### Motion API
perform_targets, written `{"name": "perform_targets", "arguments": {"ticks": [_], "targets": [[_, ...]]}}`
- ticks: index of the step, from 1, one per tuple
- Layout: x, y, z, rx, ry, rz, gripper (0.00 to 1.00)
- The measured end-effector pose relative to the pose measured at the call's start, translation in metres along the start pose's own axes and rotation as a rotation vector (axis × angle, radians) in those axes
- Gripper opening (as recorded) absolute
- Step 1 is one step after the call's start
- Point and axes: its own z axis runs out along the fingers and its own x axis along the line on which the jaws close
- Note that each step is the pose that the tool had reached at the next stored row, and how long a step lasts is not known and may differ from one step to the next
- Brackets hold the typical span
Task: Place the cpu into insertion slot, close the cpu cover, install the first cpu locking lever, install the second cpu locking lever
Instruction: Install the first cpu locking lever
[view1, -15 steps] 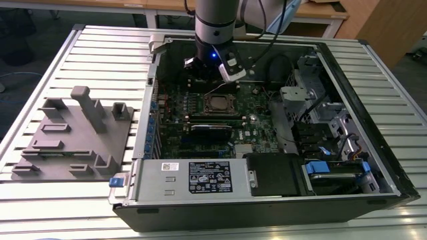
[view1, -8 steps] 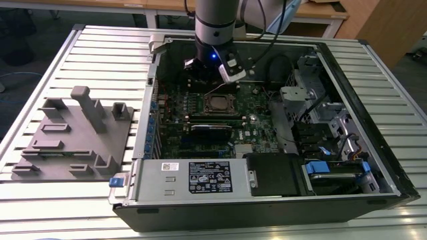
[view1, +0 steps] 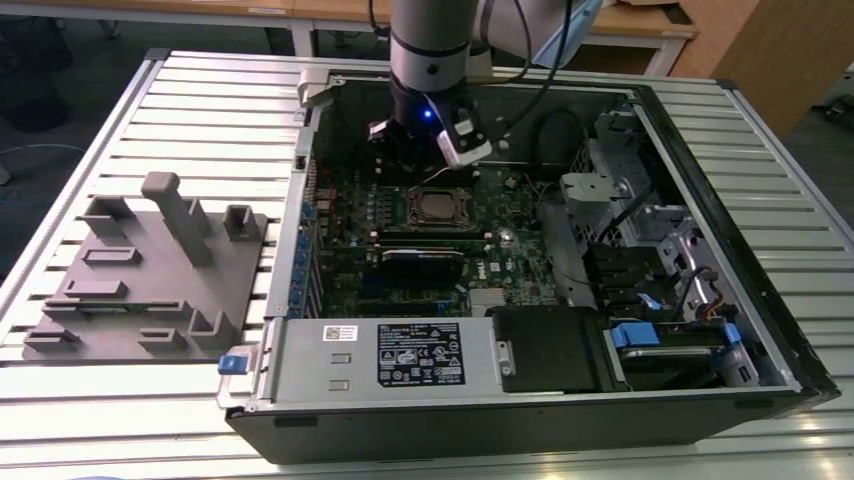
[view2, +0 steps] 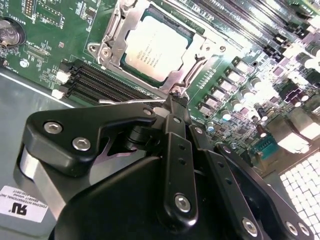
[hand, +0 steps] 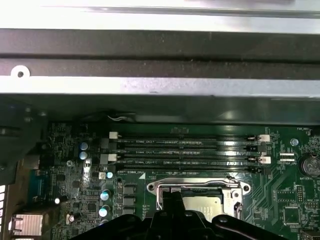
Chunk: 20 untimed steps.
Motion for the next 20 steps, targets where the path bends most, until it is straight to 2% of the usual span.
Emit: {"name": "perform_targets", "arguments": {"ticks": [1, 2, 5, 6, 9, 14, 20], "targets": [[0.0001, -0.0001, 0.0003, -0.0009, 0.0000, 0.000, 0.11], [0.0001, -0.0001, 0.0004, -0.0047, 0.0001, 0.000, 0.11], [0.0001, -0.0002, 0.0011, -0.0279, 0.0000, 0.000, 0.11], [0.0001, -0.0002, 0.0012, -0.0318, 0.0000, 0.000, 0.11], [-0.0015, 0.0000, 0.0020, -0.0333, 0.0000, 0.000, 0.11], [-0.0081, 0.0011, 0.0037, -0.0332, 0.0020, 0.001, 0.11], [-0.0101, 0.0070, 0.0061, -0.0331, 0.0020, 0.001, 0.11]]}}
